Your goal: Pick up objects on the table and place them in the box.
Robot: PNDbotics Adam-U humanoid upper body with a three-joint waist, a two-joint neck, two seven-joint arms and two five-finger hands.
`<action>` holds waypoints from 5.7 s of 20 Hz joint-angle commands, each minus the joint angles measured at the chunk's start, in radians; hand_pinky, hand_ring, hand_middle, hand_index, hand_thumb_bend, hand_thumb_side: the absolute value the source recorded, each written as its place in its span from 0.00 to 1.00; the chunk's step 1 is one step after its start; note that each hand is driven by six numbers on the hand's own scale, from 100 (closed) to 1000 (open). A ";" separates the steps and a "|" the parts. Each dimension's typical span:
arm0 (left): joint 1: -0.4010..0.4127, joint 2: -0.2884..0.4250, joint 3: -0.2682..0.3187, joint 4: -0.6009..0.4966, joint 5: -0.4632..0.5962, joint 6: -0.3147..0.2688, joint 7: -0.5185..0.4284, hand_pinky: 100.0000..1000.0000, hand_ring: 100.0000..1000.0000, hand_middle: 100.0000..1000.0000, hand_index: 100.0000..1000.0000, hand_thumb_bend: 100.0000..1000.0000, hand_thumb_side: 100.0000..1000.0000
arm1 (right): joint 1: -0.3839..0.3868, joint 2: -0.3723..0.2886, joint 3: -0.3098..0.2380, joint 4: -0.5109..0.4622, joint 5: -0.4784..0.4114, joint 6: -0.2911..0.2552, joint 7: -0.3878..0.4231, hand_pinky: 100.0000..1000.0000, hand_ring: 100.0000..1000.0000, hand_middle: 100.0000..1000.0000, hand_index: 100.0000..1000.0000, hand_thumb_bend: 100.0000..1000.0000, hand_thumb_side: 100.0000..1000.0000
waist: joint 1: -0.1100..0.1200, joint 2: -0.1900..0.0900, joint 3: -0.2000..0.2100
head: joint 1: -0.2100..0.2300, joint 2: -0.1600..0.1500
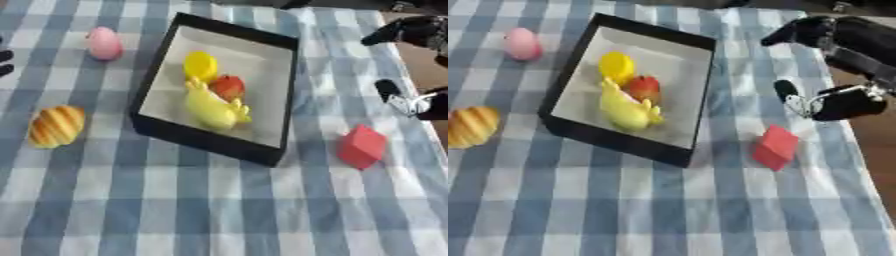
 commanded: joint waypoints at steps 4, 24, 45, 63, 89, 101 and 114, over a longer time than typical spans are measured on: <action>-0.001 0.037 0.012 -0.026 0.000 -0.001 0.005 0.84 0.80 0.79 0.80 0.00 0.80 | 0.045 0.030 0.046 -0.018 0.061 0.088 -0.044 0.91 0.89 0.80 0.90 0.00 0.38 | 0.010 -0.008 -0.004 | -0.008 0.001; 0.006 0.033 0.008 -0.027 -0.002 0.003 0.005 0.84 0.80 0.79 0.80 0.00 0.81 | 0.140 0.133 0.106 -0.018 0.077 0.276 -0.073 0.91 0.88 0.78 0.89 0.34 0.02 | 0.013 -0.002 -0.010 | -0.014 -0.006; 0.007 0.031 0.004 -0.028 -0.007 0.004 0.003 0.85 0.80 0.79 0.80 0.00 0.81 | 0.183 0.155 0.099 -0.018 0.043 0.437 -0.093 0.89 0.84 0.75 0.87 0.28 0.00 | 0.019 0.004 -0.011 | -0.017 -0.014; 0.006 0.029 0.000 -0.030 -0.012 0.005 0.002 0.85 0.80 0.79 0.80 0.00 0.81 | 0.180 0.155 0.103 -0.018 0.028 0.542 -0.096 0.85 0.76 0.61 0.81 0.20 0.00 | 0.025 0.012 -0.004 | -0.023 -0.017; 0.013 0.037 -0.001 -0.037 -0.015 0.005 0.003 0.85 0.80 0.79 0.78 0.00 0.80 | 0.126 0.103 0.087 -0.018 0.003 0.464 -0.204 0.78 0.59 0.37 0.60 0.04 0.00 | 0.020 0.005 -0.002 | -0.024 -0.014; 0.027 0.037 0.039 -0.113 0.017 -0.020 0.036 0.85 0.80 0.79 0.79 0.00 0.75 | -0.388 0.090 0.068 -0.018 -0.030 0.410 -0.084 0.79 0.57 0.36 0.57 0.09 0.00 | 0.028 -0.031 0.014 | -0.042 0.000; 0.028 0.054 0.001 -0.124 0.021 0.000 0.006 0.85 0.80 0.79 0.78 0.00 0.77 | -0.717 0.329 0.231 0.289 0.260 0.424 0.147 0.82 0.57 0.37 0.57 0.18 0.00 | 0.022 -0.030 0.039 | -0.073 -0.010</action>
